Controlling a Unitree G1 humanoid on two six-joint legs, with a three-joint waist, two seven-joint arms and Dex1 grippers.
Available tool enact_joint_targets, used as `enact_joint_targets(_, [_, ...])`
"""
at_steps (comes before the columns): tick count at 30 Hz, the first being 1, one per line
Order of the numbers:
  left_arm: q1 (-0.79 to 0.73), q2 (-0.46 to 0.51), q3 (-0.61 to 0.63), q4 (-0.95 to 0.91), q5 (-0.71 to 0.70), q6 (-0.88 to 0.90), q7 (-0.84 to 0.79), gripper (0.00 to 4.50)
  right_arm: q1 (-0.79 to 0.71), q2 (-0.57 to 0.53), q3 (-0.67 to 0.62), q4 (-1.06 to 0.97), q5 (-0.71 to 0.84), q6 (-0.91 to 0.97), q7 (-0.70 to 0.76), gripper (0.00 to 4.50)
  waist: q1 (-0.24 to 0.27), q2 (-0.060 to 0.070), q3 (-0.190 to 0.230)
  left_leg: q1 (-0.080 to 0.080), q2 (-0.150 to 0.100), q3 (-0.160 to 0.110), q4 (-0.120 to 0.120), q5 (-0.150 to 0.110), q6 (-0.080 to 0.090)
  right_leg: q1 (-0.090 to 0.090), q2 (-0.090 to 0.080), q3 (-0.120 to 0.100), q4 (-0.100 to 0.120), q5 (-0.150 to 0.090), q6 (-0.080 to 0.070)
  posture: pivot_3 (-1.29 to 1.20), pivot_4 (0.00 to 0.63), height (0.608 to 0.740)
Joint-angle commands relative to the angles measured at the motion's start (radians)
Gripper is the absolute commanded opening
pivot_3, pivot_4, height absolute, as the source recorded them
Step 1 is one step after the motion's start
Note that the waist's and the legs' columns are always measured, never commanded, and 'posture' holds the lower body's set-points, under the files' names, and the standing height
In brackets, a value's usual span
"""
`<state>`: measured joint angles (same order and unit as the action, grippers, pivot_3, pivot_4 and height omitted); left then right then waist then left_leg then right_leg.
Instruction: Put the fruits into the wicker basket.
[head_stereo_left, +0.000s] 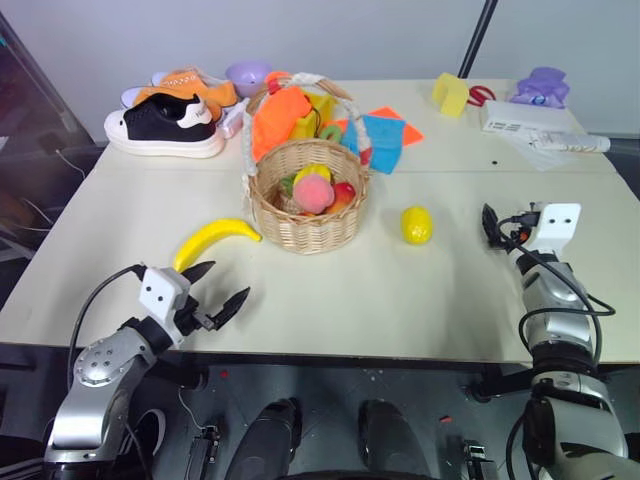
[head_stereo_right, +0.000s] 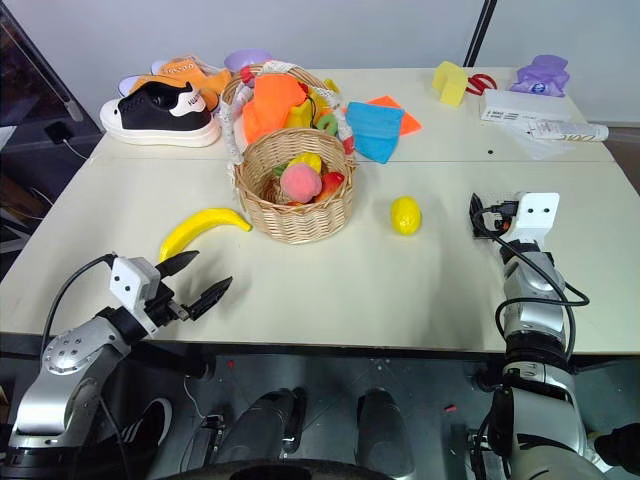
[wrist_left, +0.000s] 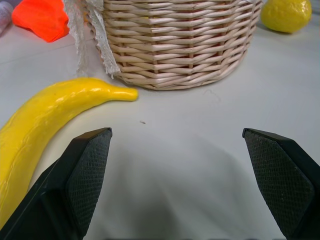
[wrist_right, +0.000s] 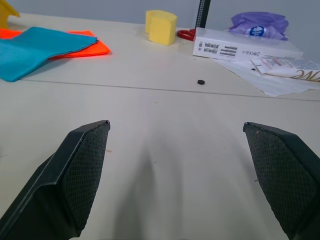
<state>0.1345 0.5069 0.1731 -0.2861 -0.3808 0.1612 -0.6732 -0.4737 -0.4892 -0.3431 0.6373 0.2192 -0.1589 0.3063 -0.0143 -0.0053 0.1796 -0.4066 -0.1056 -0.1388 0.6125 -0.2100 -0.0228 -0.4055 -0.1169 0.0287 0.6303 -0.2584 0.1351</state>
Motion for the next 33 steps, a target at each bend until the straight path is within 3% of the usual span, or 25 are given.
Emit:
enact_joint_targets(1, [-0.015, -0.004, -0.001, -0.019, -0.006, -0.021, -0.008, 4.5, -0.016, -0.006, -0.017, -0.011, 0.011, -0.018, -0.008, 4.46, 0.0, 0.0, 0.0, 0.0, 0.0, 0.0, 0.0, 0.0, 0.0, 0.0, 0.0, 0.0, 0.0, 0.0, 0.0, 0.0, 0.15, 0.74])
enact_joint_targets(26, [-0.047, -0.004, 0.025, -0.018, -0.035, -0.025, -0.067, 4.5, 0.001, 0.015, 0.004, -0.087, 0.022, -0.004, 0.046, 4.46, 0.0, 0.0, 0.0, 0.0, 0.0, 0.0, 0.0, 0.0, 0.0, 0.0, 0.0, 0.0, 0.0, 0.0, 0.0, 0.0, 0.15, 0.74])
enact_joint_targets(33, [-0.056, 0.002, 0.071, -0.034, -0.098, -0.016, -0.079, 4.5, 0.062, 0.024, 0.032, -0.256, 0.073, 0.04, 0.15, 4.46, 0.0, 0.0, 0.0, 0.0, 0.0, 0.0, 0.0, 0.0, 0.0, 0.0, 0.0, 0.0, 0.0, 0.0, 0.001, 0.0, 0.15, 0.74])
